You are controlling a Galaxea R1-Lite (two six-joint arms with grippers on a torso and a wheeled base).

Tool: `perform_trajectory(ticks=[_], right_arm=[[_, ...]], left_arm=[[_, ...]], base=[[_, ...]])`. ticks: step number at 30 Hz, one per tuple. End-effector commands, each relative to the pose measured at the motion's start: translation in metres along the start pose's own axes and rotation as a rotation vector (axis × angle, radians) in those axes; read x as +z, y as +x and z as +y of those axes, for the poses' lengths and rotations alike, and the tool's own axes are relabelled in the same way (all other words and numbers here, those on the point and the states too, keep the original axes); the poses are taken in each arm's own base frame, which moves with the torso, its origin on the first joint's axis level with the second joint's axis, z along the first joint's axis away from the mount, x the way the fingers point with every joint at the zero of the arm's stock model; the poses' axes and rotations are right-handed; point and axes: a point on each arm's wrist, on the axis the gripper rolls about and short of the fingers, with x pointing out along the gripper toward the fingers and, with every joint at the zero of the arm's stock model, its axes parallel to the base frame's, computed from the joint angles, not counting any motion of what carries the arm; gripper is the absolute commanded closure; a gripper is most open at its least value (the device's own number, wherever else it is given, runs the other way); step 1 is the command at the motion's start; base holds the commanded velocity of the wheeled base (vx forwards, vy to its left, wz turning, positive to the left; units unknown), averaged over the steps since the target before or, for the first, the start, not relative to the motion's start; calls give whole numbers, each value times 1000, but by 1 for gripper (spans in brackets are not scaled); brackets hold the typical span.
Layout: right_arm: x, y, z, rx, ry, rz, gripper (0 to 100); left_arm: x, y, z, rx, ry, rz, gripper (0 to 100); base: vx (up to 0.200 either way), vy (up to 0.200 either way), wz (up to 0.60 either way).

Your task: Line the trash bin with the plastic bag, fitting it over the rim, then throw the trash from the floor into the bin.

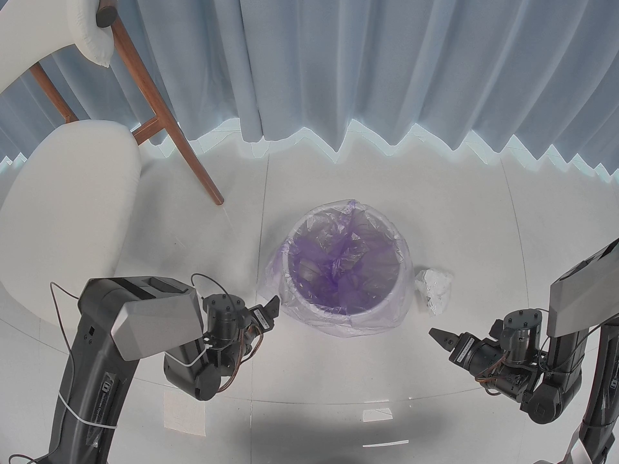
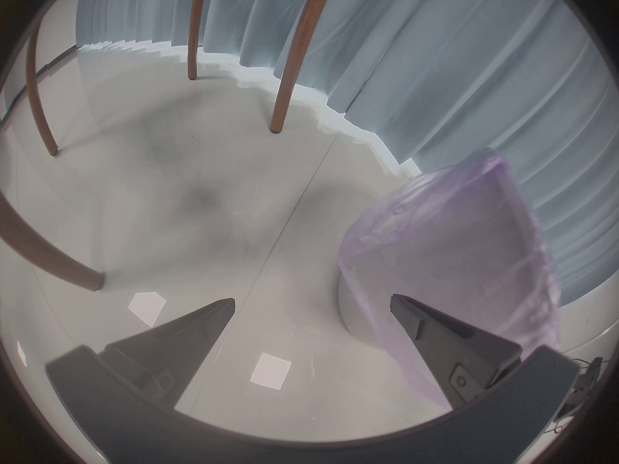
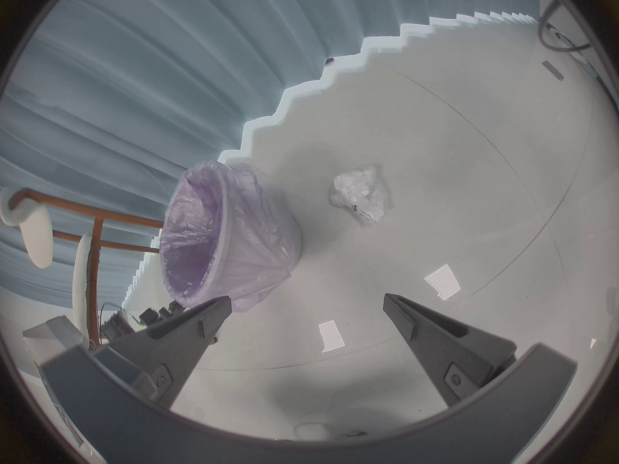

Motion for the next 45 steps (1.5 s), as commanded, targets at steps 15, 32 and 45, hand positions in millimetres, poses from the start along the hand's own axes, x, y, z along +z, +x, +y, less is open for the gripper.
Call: perform_trajectory(ticks=[15, 32, 45], right_arm=[[1, -13, 12, 58, 56, -10, 0], [89, 87, -43, 106, -174, -92, 0], [106, 109, -17, 143, -195, -73, 0]], left_arm=[[96, -255, -45, -330, -48, -135, 0], [105, -308, -28, -369, -211, -128, 0], [135, -308, -19, -454, -261, -159, 0]], base=[[0, 0, 0], [0, 0, 0], [0, 0, 0]])
